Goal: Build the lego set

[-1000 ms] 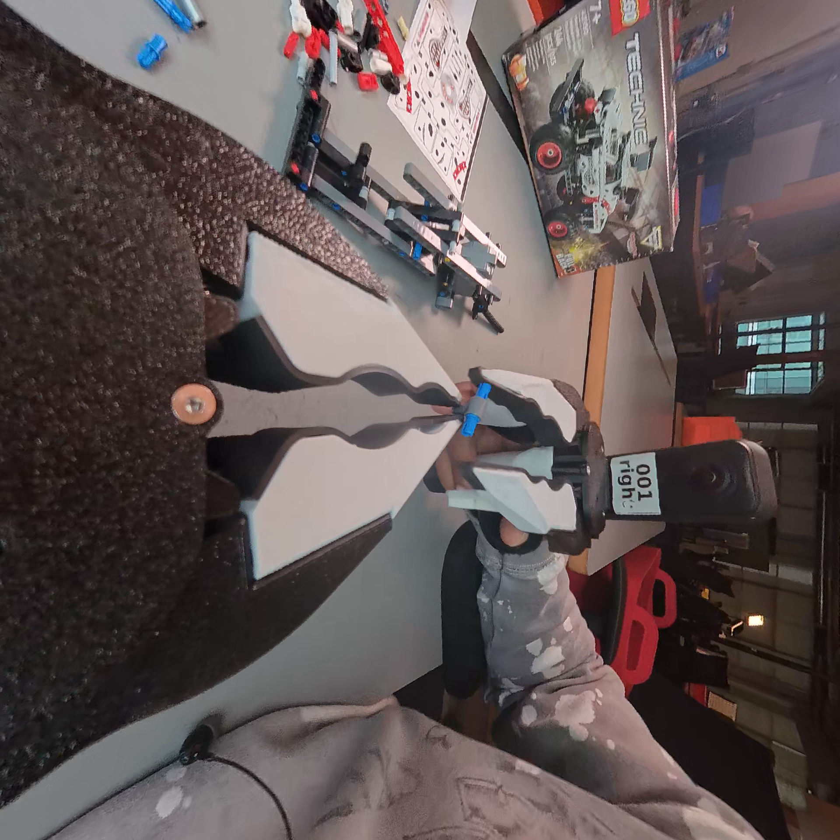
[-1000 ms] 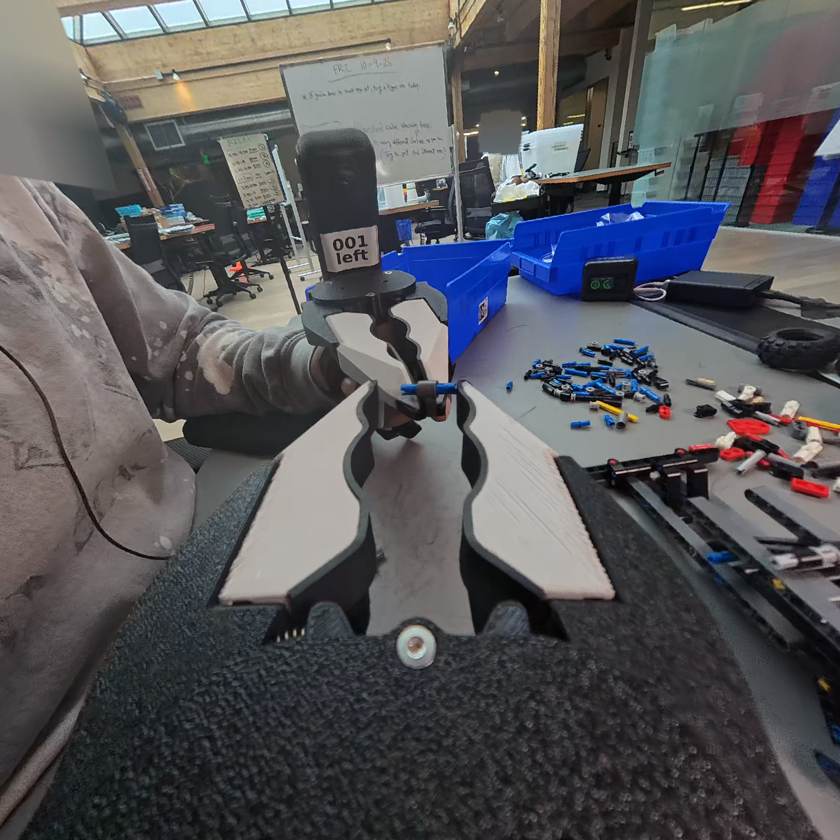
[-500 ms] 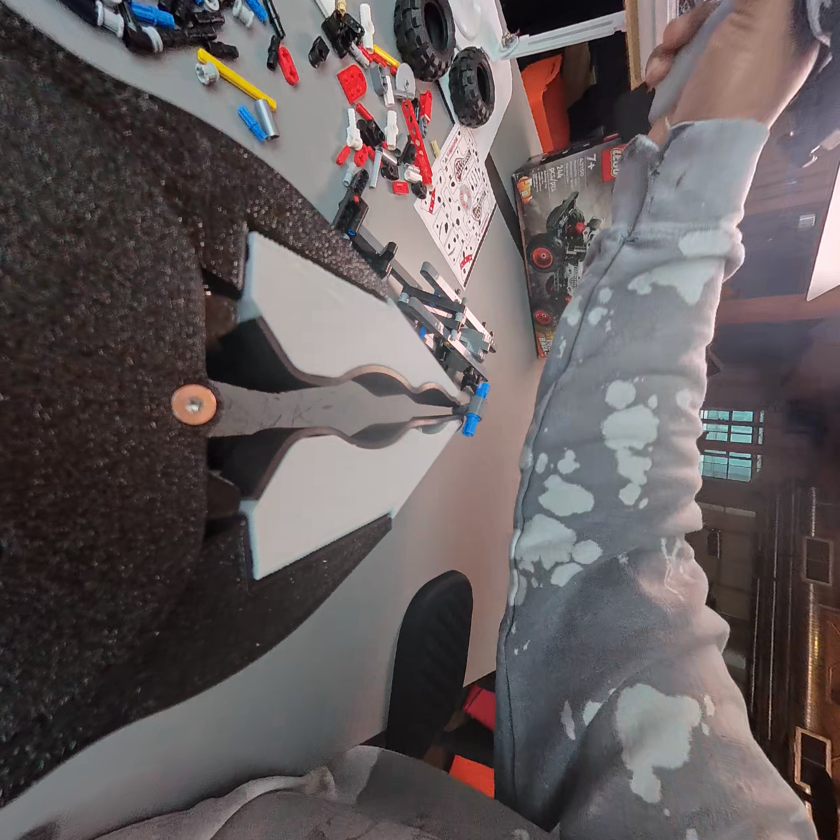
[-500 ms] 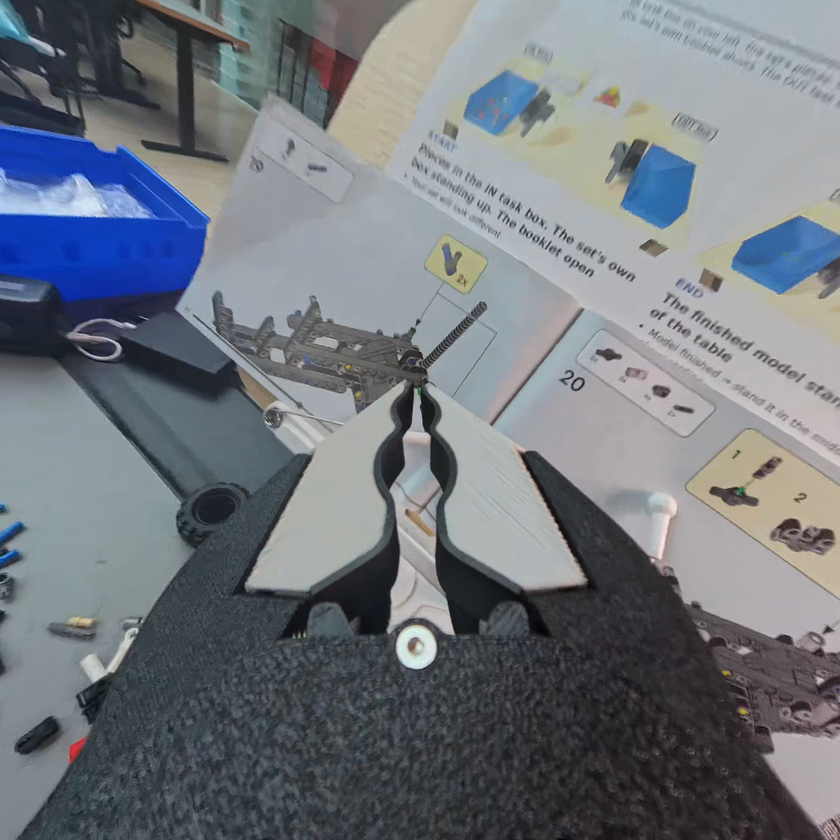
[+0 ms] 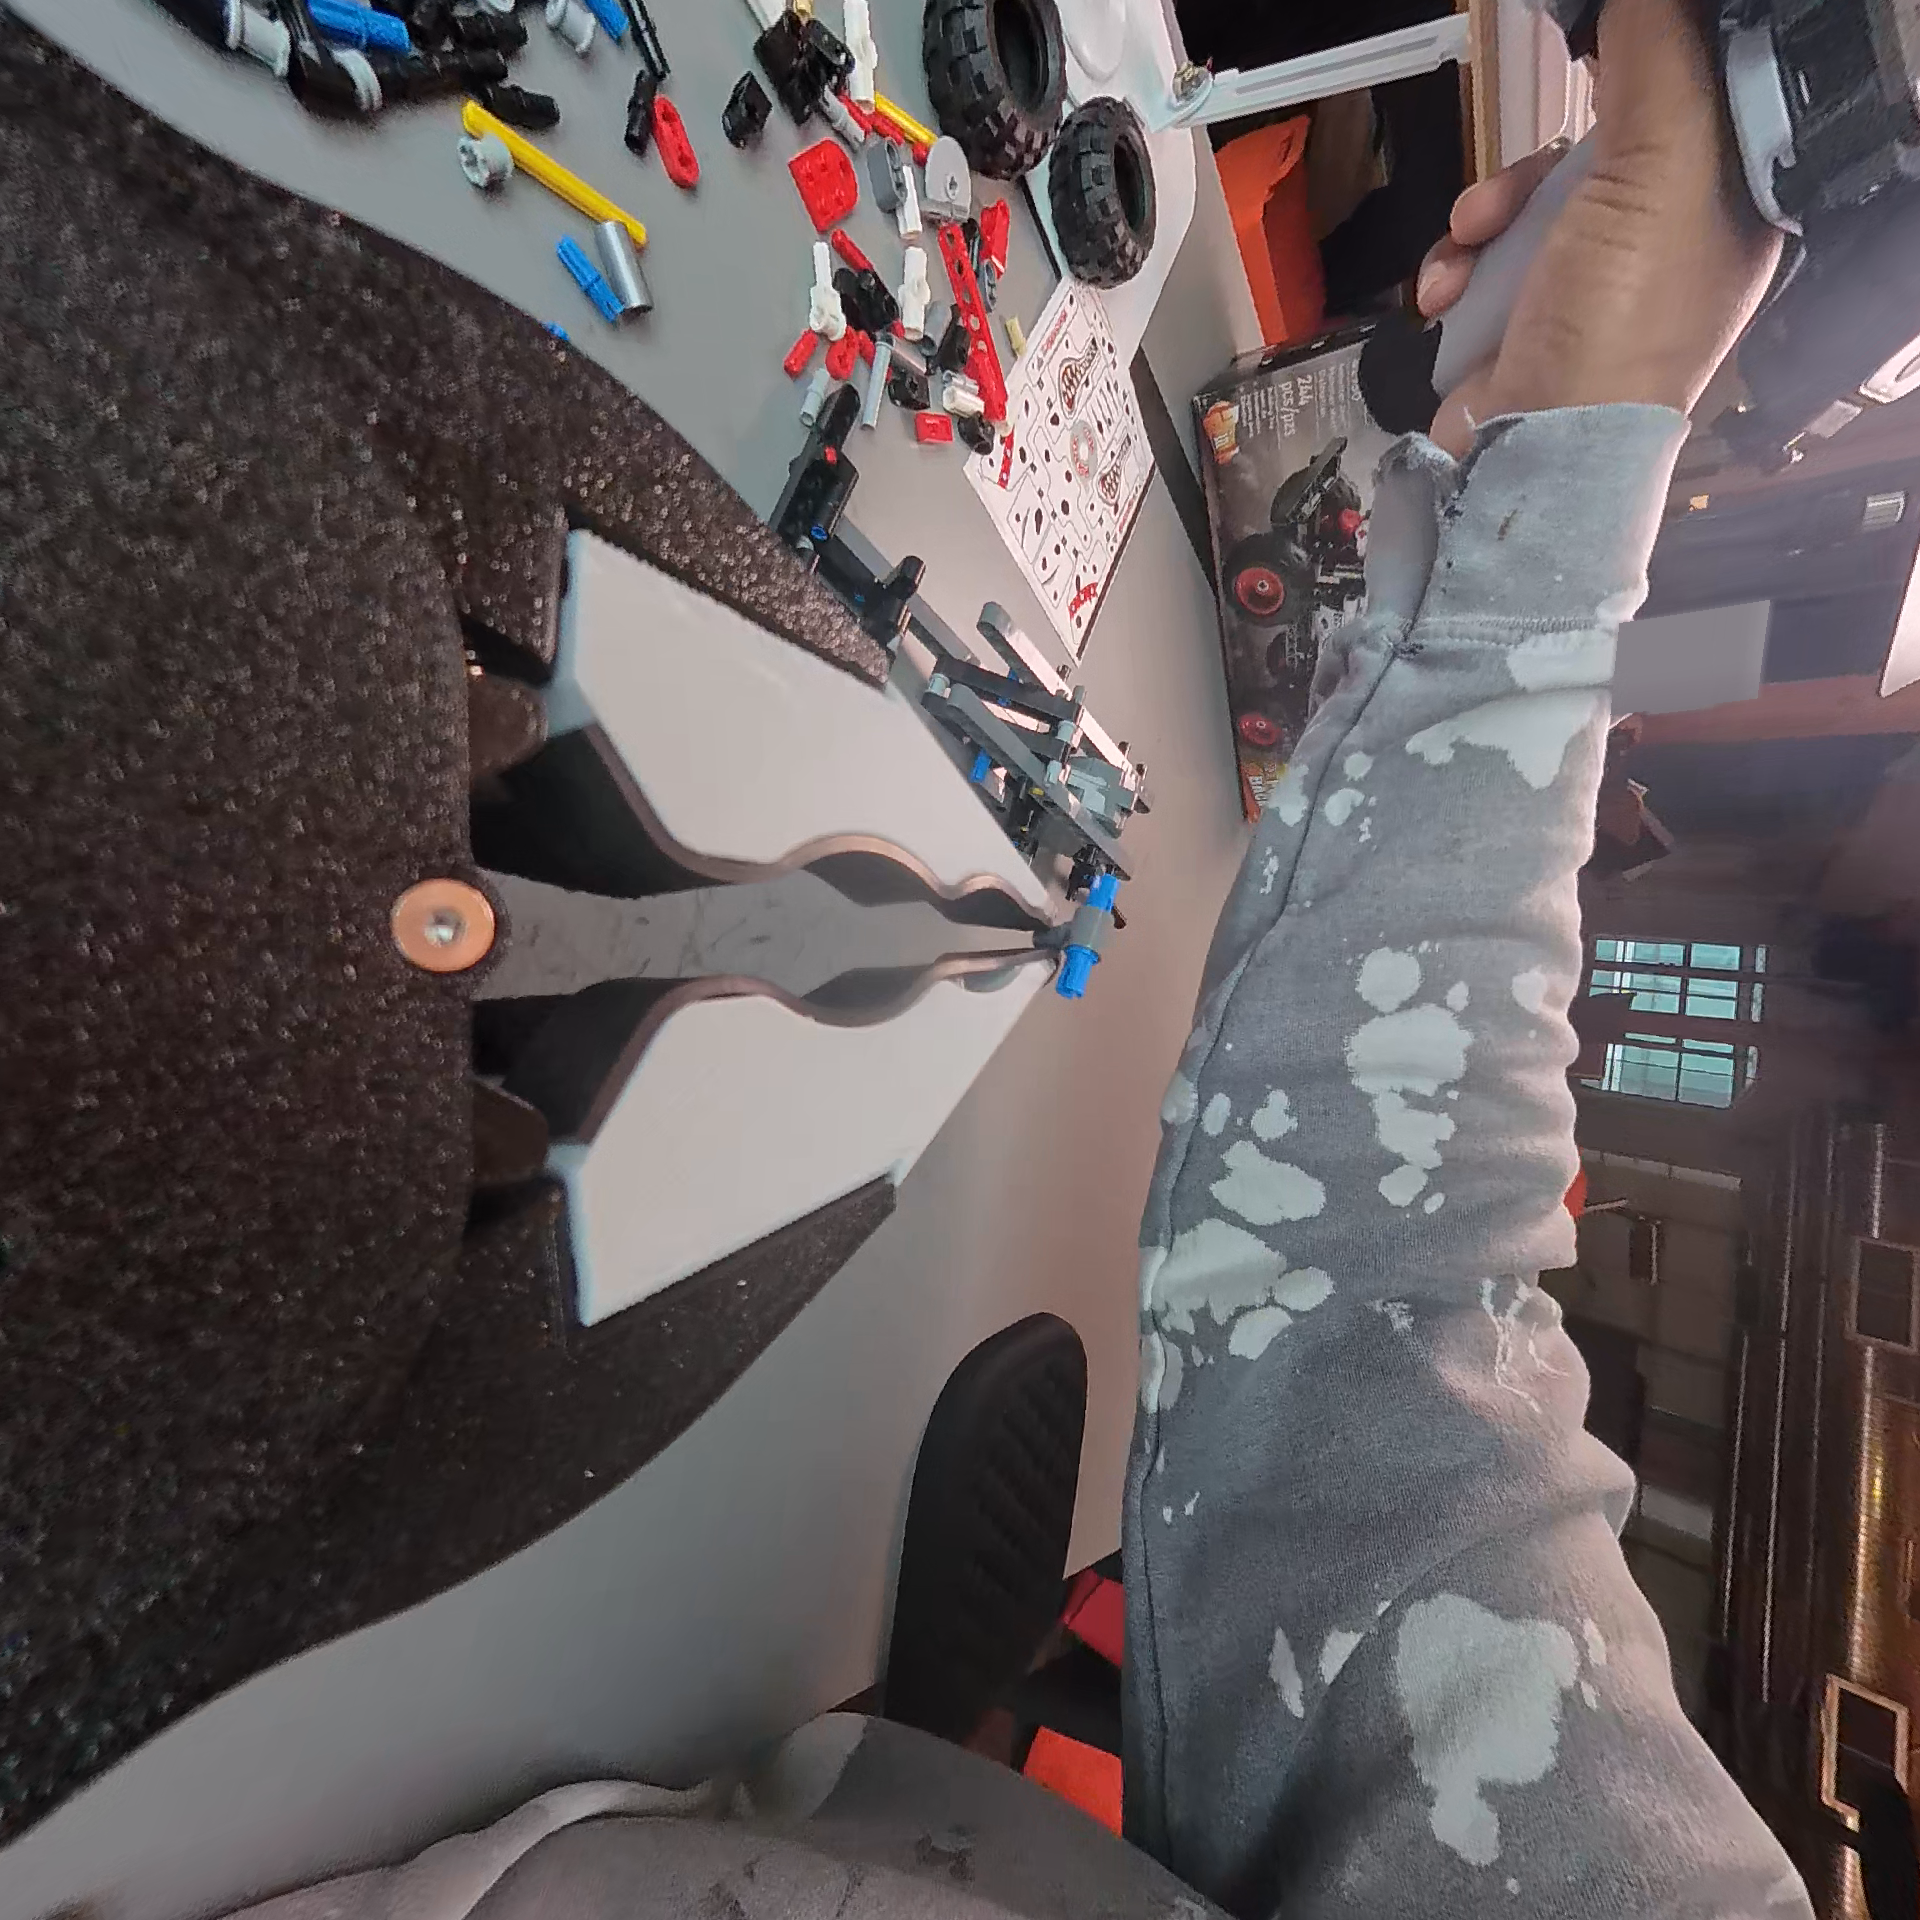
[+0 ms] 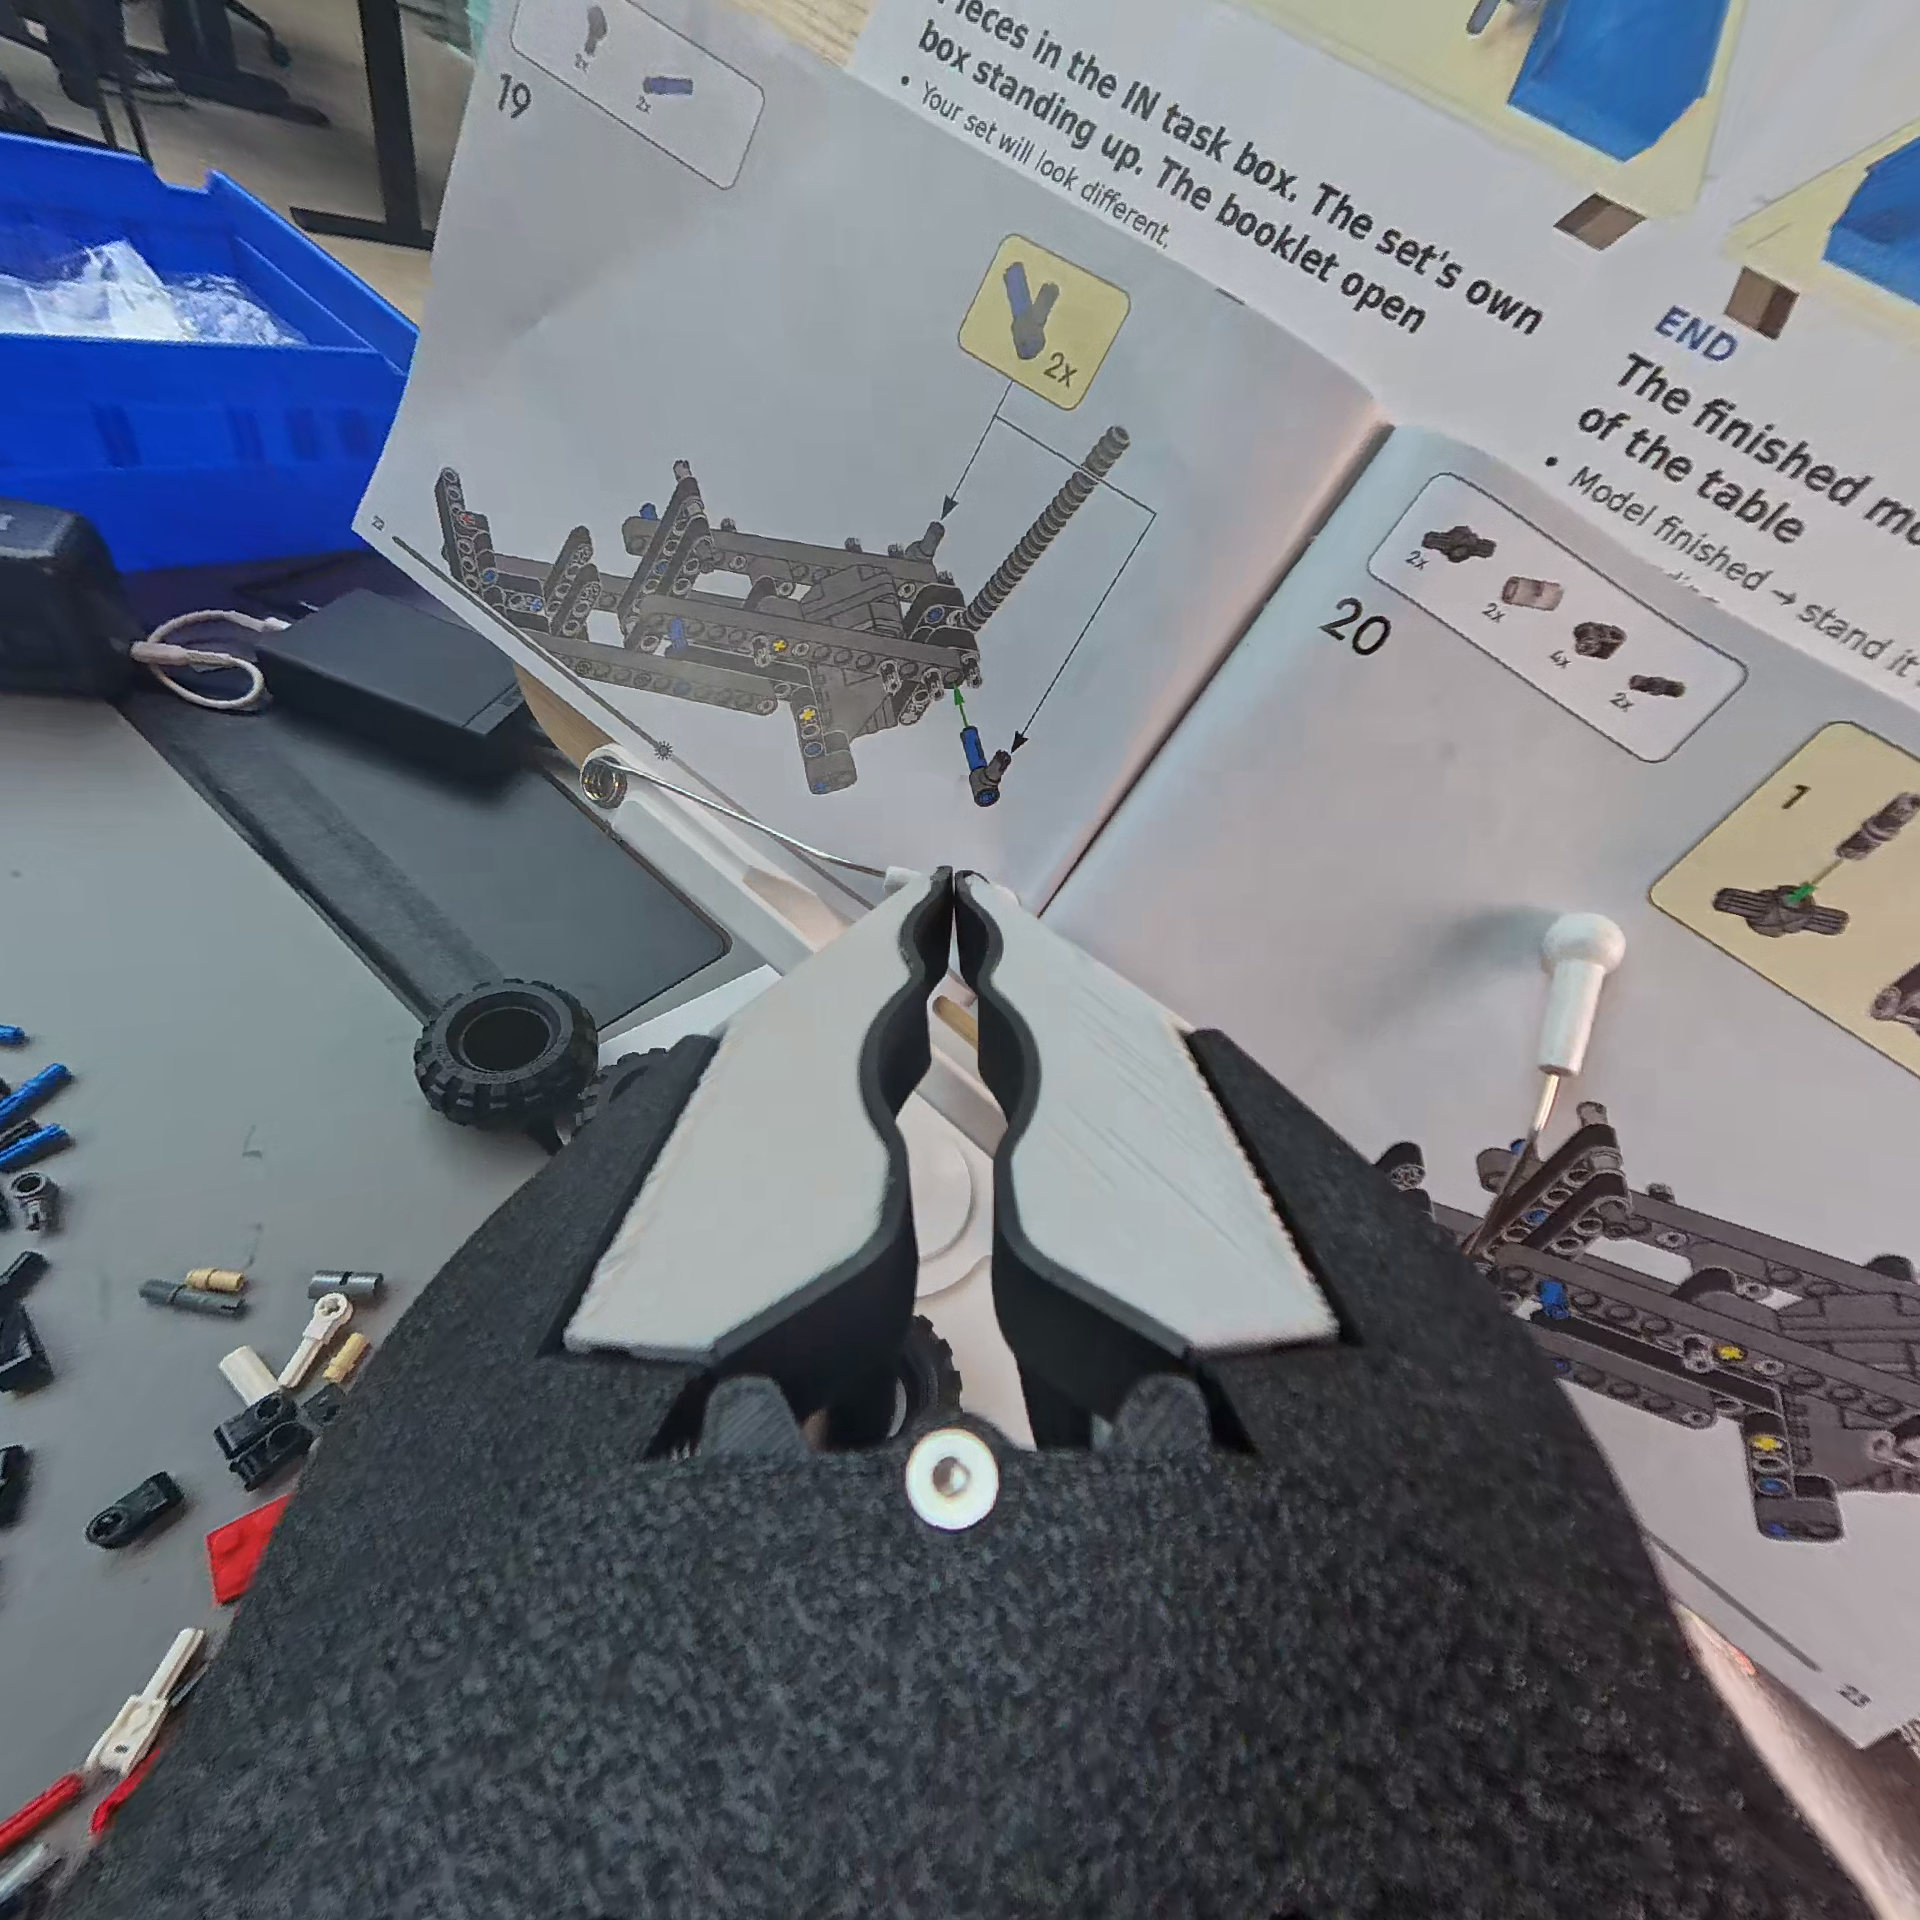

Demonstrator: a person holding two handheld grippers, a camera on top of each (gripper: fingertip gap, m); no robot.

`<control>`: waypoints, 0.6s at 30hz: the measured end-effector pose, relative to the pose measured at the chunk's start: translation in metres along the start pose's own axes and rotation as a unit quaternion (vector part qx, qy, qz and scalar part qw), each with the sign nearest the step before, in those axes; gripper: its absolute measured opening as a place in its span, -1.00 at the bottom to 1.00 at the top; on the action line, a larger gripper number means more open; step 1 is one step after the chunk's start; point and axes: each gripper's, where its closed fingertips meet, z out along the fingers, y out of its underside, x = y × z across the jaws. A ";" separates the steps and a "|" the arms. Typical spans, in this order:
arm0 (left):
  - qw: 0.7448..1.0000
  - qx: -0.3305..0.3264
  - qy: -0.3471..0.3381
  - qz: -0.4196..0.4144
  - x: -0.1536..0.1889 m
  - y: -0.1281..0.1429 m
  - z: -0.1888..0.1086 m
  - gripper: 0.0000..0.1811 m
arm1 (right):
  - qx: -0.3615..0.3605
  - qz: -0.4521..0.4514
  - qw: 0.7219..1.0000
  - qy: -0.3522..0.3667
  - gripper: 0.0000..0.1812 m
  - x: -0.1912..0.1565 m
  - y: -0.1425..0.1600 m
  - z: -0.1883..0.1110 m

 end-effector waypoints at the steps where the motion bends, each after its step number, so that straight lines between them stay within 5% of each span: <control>1: 1.000 0.000 0.000 0.000 0.000 0.000 0.000 -0.95 | 0.003 0.001 1.000 -0.008 -0.95 -0.002 -0.001 -0.001; 8: 1.000 0.006 -0.004 -0.001 -0.002 -0.002 -0.002 -0.95 | 0.079 0.017 0.992 -0.098 -0.82 -0.036 -0.019 -0.076; 18: 0.997 -0.005 -0.068 0.045 -0.016 0.000 -0.003 -0.95 | 0.055 0.060 0.970 -0.231 -0.84 -0.141 0.056 -0.238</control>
